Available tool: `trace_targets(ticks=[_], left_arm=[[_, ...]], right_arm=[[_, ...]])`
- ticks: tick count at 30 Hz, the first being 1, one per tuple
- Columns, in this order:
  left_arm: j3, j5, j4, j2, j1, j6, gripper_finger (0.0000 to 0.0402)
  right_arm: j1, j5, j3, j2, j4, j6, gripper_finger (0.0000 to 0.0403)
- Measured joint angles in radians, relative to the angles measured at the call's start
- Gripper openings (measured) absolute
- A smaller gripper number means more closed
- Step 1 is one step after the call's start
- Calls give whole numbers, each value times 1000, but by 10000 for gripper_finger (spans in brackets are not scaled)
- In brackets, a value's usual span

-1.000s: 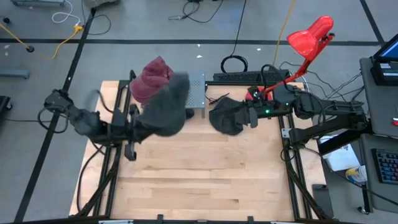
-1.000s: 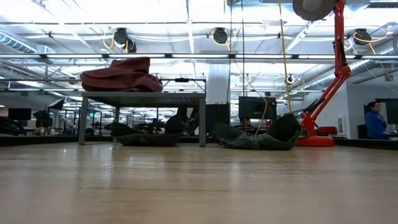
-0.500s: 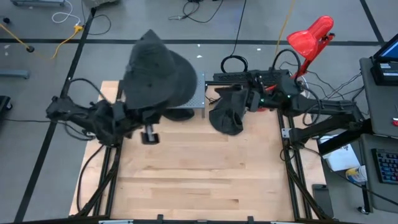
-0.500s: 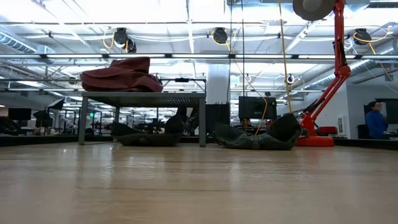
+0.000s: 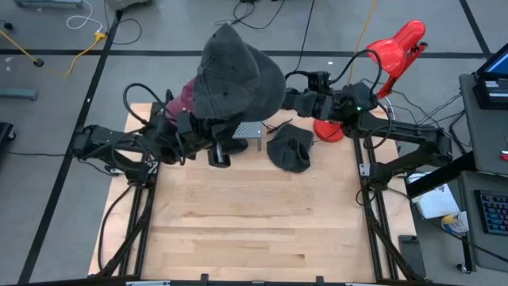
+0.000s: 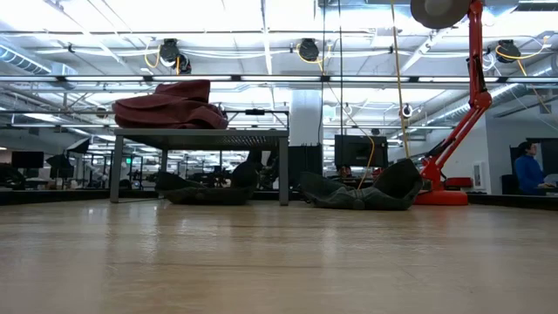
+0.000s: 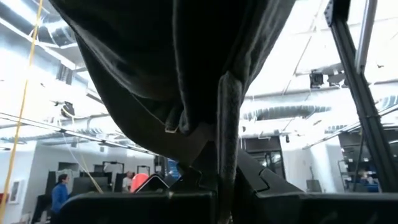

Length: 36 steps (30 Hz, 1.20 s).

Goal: Pick & Place hat
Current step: Put the bottom black cap on the shelf

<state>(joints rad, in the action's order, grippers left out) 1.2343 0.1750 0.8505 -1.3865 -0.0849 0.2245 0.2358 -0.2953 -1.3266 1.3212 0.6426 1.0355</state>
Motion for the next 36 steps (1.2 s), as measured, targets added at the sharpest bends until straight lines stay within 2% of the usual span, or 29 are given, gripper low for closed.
trace_targets(ticks=[5,8,14,20,26,29,31,33,36], left_arm=[[-1,-34,11,16,19,-8,7],[-3,-12,19,34,17,5,7],[-3,-17,13,63,19,23,7],[-4,-26,-47,46,31,-31,7],[-4,-29,-75,18,41,-68,7],[-4,-22,-96,13,41,-102,7],[-4,-11,-94,13,41,-94,7],[-4,-9,-89,16,41,-84,7],[-4,6,-87,16,40,-78,18]], right_arm=[[-2,-22,0,-9,-2,15,257],[-2,-24,0,-10,4,19,248],[-10,-23,-2,-11,-3,12,257],[-10,6,-2,-11,-2,-28,269],[-9,5,-2,-10,-4,-78,258],[-9,5,-2,-10,-7,-85,232],[-9,5,-2,-10,-6,-78,200],[-9,5,-2,-10,-7,-77,155],[-8,5,-1,-10,-11,-76,67]])
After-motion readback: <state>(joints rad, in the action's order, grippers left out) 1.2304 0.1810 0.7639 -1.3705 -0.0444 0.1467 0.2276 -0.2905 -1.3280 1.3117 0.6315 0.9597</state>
